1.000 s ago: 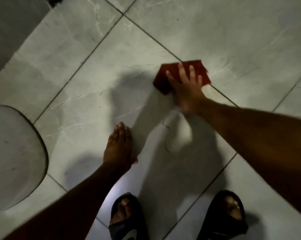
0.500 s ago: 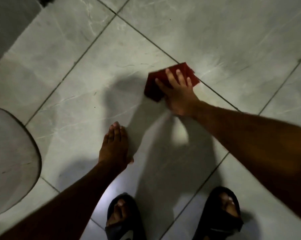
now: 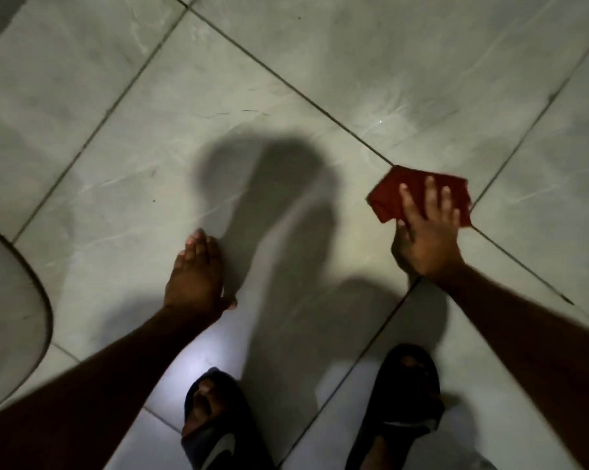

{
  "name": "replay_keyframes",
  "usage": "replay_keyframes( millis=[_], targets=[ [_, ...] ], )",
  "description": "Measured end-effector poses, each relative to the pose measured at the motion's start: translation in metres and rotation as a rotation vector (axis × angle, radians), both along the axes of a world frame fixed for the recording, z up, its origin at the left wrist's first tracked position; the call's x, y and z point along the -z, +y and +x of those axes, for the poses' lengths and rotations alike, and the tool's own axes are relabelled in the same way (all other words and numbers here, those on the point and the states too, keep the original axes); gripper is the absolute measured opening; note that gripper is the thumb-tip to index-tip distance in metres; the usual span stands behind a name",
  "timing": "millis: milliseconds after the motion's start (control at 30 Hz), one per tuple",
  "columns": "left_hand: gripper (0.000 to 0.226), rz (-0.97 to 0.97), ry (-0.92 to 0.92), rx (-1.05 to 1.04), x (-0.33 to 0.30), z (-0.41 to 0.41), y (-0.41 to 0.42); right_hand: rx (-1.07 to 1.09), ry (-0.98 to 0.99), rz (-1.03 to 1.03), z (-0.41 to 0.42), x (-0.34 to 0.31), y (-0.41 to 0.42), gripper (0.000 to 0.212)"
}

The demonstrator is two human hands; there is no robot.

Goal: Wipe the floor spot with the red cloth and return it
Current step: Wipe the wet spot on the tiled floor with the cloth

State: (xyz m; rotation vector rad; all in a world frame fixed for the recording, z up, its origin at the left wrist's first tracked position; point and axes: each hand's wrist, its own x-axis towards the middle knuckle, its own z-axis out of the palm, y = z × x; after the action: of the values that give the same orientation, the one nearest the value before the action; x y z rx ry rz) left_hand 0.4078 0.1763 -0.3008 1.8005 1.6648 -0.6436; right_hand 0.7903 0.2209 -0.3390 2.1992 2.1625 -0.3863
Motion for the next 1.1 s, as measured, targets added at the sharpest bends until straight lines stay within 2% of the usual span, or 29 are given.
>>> replay_keyframes(
  millis=[33,67,100,200,267,333,400,433,500,600,667,733,800,867,967,1033,1100],
  targets=[
    [0.124,-0.004,0.005,-0.011,0.000,0.003,0.002,0.179,0.000,-0.025,-0.012,-0.004,-0.024,0.062],
    [0.124,-0.008,0.004,-0.023,-0.001,0.005,0.003,0.268,-0.007,-0.046,-0.030,-0.009,-0.055,0.060],
    [0.124,-0.015,-0.001,-0.031,-0.002,0.007,0.004,0.263,-0.017,-0.083,-0.052,-0.014,-0.089,0.060],
    [0.123,-0.018,-0.021,-0.034,-0.003,0.003,0.003,-0.077,0.105,-0.298,-0.133,-0.027,-0.157,0.080],
    [0.123,0.031,-0.043,-0.034,0.000,-0.001,0.000,-0.264,0.228,-0.273,-0.177,-0.017,-0.113,0.078],
    [0.125,0.051,-0.052,-0.042,0.005,-0.004,-0.004,-0.443,0.280,-0.203,-0.214,0.005,-0.007,0.069],
    [0.125,0.064,-0.037,-0.038,0.010,-0.008,-0.007,-0.579,0.254,-0.249,-0.233,0.015,0.103,0.065],
    [0.124,0.071,-0.032,-0.026,0.010,-0.010,-0.006,-0.557,0.233,-0.233,-0.227,0.018,0.140,0.064],
    [0.123,0.065,-0.033,-0.019,0.008,-0.009,-0.005,-0.353,0.219,-0.178,-0.188,0.018,0.157,0.062],
    [0.122,0.044,-0.025,-0.027,0.001,-0.002,-0.002,-0.034,0.117,-0.016,-0.121,0.004,0.061,0.059],
    [0.121,0.038,-0.014,-0.020,-0.002,0.001,0.000,0.087,0.090,-0.138,-0.106,-0.014,-0.036,0.060],
    [0.121,0.027,-0.022,-0.011,-0.004,0.001,0.000,0.013,0.023,-0.280,-0.116,-0.025,-0.124,0.064],
    [0.122,0.034,-0.018,-0.010,-0.002,0.001,-0.001,-0.130,0.025,-0.398,-0.137,-0.030,-0.158,0.073],
    [0.124,0.034,0.001,-0.023,0.001,0.001,-0.002,-0.260,0.112,-0.284,-0.154,-0.018,-0.109,0.078],
    [0.124,0.042,0.017,-0.026,0.005,0.000,-0.005,-0.335,0.139,-0.185,-0.150,0.003,0.045,0.075],
    [0.123,0.058,0.018,-0.005,0.005,0.000,-0.004,-0.173,0.104,-0.142,-0.119,0.010,0.111,0.074],
    [0.123,0.042,0.028,0.010,0.001,0.000,-0.002,0.057,0.103,-0.141,-0.081,0.007,0.106,0.069]
  ],
)
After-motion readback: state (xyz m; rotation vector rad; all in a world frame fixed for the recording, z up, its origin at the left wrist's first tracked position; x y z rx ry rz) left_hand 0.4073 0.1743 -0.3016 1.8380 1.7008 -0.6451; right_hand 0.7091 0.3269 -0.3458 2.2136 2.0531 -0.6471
